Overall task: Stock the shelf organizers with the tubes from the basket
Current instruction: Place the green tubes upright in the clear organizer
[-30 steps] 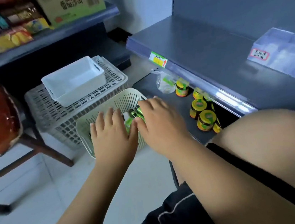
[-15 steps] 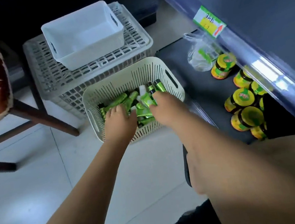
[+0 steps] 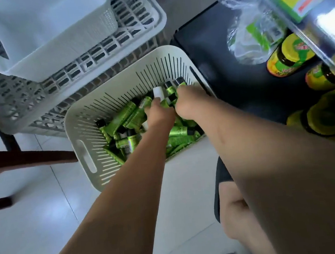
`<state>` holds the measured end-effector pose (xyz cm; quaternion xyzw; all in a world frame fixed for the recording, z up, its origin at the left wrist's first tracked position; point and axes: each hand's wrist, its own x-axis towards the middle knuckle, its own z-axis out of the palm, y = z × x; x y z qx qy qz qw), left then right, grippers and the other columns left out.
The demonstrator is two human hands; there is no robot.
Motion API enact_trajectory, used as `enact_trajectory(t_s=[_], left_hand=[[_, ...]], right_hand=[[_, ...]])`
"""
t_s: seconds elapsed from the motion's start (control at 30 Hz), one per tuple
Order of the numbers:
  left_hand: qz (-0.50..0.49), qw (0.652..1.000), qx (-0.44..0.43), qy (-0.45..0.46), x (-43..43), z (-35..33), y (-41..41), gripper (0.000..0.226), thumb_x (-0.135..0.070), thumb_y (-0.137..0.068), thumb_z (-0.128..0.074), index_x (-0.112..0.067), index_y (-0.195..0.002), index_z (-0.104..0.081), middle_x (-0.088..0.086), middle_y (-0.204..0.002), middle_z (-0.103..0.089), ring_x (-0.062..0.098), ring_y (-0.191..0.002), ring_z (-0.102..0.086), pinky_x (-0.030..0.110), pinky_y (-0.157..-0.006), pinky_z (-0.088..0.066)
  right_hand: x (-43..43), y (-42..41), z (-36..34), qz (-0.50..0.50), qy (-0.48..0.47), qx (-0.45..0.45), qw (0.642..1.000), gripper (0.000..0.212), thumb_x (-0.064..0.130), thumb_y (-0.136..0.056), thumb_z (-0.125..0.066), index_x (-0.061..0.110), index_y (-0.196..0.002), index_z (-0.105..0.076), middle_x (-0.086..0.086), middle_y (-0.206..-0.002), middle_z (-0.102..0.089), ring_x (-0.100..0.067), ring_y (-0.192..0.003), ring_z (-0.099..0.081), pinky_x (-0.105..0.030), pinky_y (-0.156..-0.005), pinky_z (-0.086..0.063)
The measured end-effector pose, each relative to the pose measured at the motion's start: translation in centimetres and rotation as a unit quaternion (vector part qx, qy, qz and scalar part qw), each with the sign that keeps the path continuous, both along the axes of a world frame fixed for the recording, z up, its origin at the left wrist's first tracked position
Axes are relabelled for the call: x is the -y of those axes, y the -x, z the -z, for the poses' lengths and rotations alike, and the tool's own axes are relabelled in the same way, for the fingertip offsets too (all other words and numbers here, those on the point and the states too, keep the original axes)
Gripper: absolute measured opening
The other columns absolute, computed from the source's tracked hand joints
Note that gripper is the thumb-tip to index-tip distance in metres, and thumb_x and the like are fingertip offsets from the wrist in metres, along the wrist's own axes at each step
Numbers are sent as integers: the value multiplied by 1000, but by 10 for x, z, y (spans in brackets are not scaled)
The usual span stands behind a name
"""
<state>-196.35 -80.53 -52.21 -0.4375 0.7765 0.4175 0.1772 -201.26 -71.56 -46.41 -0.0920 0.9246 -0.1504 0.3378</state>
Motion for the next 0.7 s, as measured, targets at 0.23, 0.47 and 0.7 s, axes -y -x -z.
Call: enact_trajectory(t_s=[0.23,0.47,0.7], left_hand=[[18,997,27,70,1,23,10,54,-27,-90,-56,-21,-142,-41,8,-117,-61,34,-98,-65,41,-80,-56],[-34,998,-22,48,2,20,3,34,-23,-89,-63,-17,-118,-47,3,-91,-66,20,-70,-60,28,-50,-34],[-248,942,-178,-139,19,8,-19,11,-20,-96,-67,-12,-89,-64,1,-73,-64,15,-64,-63,24,-51,-44]], right_hand=[[4,11,38,-65,4,13,998,59,11,-96,-46,26,-153,-37,-6,-154,-39,-34,-133,-49,-52,-104,-45],[8,13,42,-43,-43,-131,989,35,4,-98,-45,12,-130,-56,-14,-127,-61,-35,-118,-59,-38,-77,-41],[14,5,50,56,-27,-148,987,25,-2,-94,-57,8,-116,-60,-15,-113,-68,-34,-106,-66,-33,-71,-43]])
